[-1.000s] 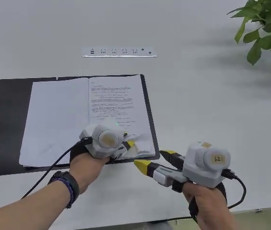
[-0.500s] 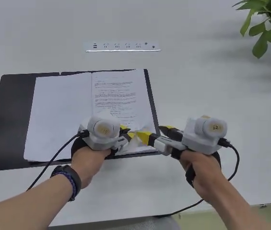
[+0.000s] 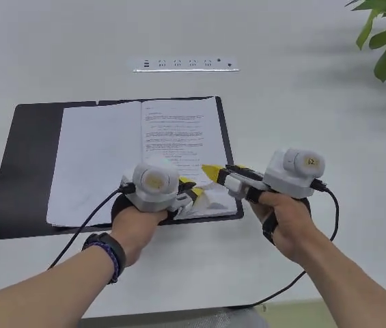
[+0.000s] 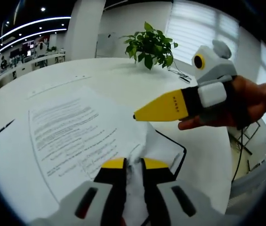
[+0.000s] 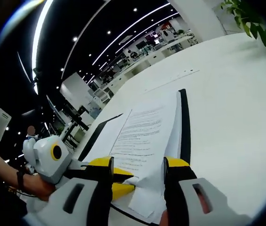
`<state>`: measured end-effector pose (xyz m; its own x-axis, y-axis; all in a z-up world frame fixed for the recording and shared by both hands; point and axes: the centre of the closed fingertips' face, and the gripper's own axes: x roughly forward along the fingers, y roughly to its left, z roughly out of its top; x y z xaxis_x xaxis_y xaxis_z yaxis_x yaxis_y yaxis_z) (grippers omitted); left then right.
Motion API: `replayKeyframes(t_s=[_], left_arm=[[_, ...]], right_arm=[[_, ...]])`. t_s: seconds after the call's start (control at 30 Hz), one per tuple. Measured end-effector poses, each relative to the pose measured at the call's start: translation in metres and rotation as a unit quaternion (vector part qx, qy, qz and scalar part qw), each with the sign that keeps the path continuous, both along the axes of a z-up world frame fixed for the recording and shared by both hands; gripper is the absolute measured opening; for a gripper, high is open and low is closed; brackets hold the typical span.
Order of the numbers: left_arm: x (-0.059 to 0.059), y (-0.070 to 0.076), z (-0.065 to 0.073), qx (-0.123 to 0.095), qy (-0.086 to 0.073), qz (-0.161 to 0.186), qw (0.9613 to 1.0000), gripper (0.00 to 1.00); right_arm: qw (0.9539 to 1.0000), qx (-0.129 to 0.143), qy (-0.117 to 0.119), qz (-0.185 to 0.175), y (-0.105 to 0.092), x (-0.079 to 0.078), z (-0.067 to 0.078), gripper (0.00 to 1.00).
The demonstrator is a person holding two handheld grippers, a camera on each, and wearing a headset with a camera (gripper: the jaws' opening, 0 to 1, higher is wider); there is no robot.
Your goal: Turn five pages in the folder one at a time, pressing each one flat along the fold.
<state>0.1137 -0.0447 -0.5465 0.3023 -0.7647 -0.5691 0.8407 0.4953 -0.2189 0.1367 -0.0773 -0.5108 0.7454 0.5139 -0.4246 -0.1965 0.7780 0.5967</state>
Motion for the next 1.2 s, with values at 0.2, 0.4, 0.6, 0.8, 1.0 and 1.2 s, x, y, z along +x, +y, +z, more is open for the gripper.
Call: replayKeyframes(t_s=[0.2,0.4,0.6,0.8,1.0,1.2], left_arm=[[-0.007,0.004,0.003,0.008,0.013,-0.011,0.9998,0.16],[-0.019,0.011,0.008,0.016,0.011,-0.024,0.9995,0.28],[-0.024,0.022,0.019,0.017,0.005,-0.020,0.9997,0.37],[-0.023,0.039,0.025,0.015,0.002,-0.006,0.9999,0.42],[-0.020,0.061,0.034,0.015,-0.006,0.014,0.9998,0.45],[-0.014,0.084,0.037,0.024,-0.012,0.024,0.9994,0.47]], right_arm=[[0.9998,0.017,-0.002,-0.007,0.000,-0.005,0.004,0.30],[0.9996,0.028,0.005,-0.006,0.005,-0.016,0.002,0.21],[0.9995,0.028,0.009,-0.007,0.008,-0.026,-0.001,0.14],[0.9996,0.027,0.006,-0.010,0.010,-0.028,0.002,0.05],[0.9993,0.031,-0.004,-0.021,0.008,-0.024,0.009,0.00],[0.9991,0.035,-0.011,-0.021,0.012,-0.021,0.016,0.00]])
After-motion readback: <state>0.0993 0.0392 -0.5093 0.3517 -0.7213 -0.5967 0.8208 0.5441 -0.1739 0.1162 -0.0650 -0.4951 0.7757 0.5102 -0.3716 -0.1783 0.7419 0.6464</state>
